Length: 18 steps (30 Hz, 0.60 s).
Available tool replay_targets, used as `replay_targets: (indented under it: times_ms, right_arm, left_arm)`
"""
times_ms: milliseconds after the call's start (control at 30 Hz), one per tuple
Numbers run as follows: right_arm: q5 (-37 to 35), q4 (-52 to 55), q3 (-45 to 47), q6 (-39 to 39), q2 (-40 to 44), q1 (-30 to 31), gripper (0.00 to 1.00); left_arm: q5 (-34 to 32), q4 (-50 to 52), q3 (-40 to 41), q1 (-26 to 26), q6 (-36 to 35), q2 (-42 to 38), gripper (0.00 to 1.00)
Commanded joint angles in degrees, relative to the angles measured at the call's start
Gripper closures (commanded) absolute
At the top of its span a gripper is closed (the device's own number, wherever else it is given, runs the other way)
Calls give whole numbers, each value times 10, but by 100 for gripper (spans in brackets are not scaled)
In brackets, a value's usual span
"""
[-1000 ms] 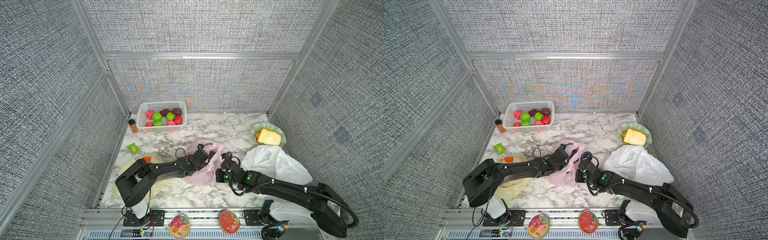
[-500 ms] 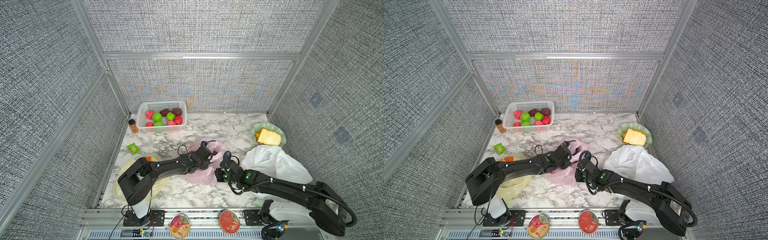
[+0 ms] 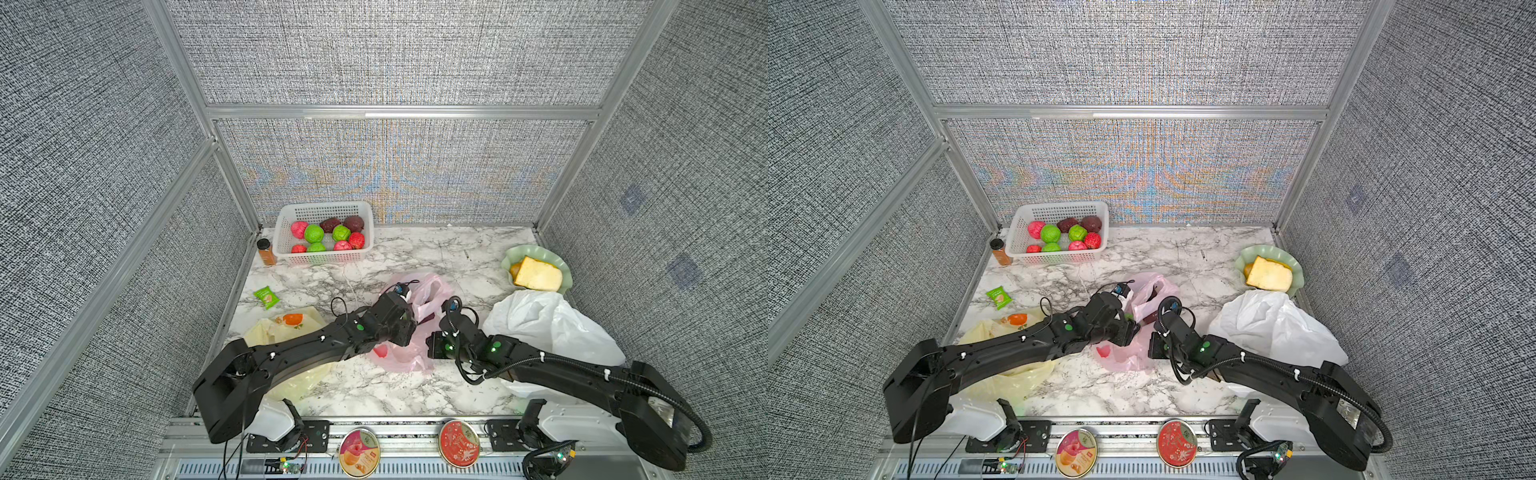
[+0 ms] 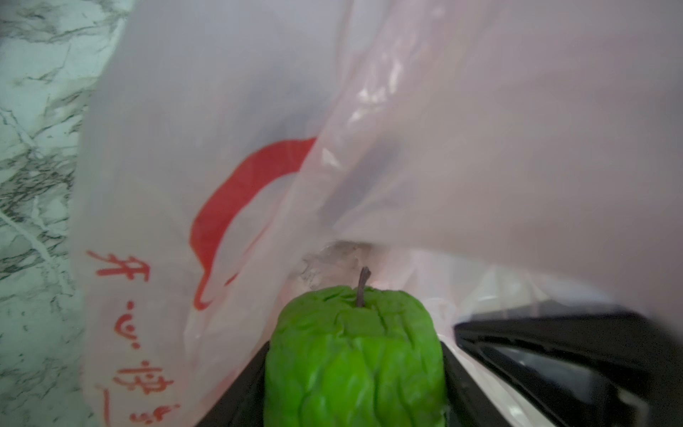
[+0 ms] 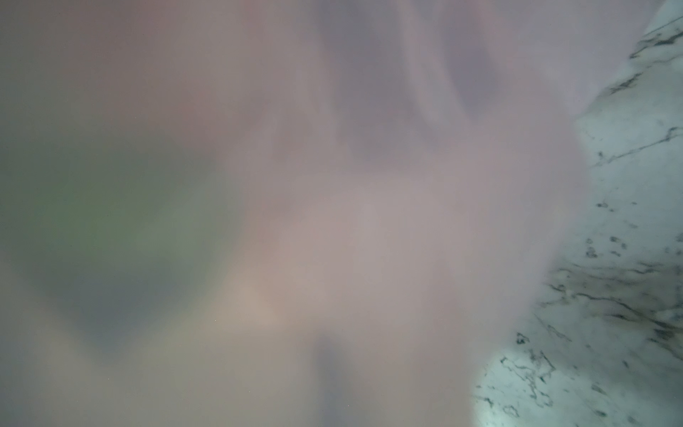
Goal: Untie the knot of a plastic bag & take out the apple
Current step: Pick up the apple from the plastic bag.
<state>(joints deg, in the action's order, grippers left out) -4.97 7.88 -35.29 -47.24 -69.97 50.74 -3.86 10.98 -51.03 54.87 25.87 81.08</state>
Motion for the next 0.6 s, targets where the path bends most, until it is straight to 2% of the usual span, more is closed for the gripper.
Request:
replay_targets:
  times_ms: [0,400,467,567]
  right_arm:
    - [-10,13,-4,7,-2,-6,100]
    - [-5,17,-14,14,-3,-31,100]
    - [-4,17,-14,15,-2,-34,100]
    - [-4,18,-16,20,-4,-39,100]
  left_arm:
    - [39,-20,7,-1,-23,-27,48]
    - [53,17,48,0,-79,-157,49]
    - [28,22,57,0,-81,-191,48]
    - [-45,11,86,0,-92,-248,48]
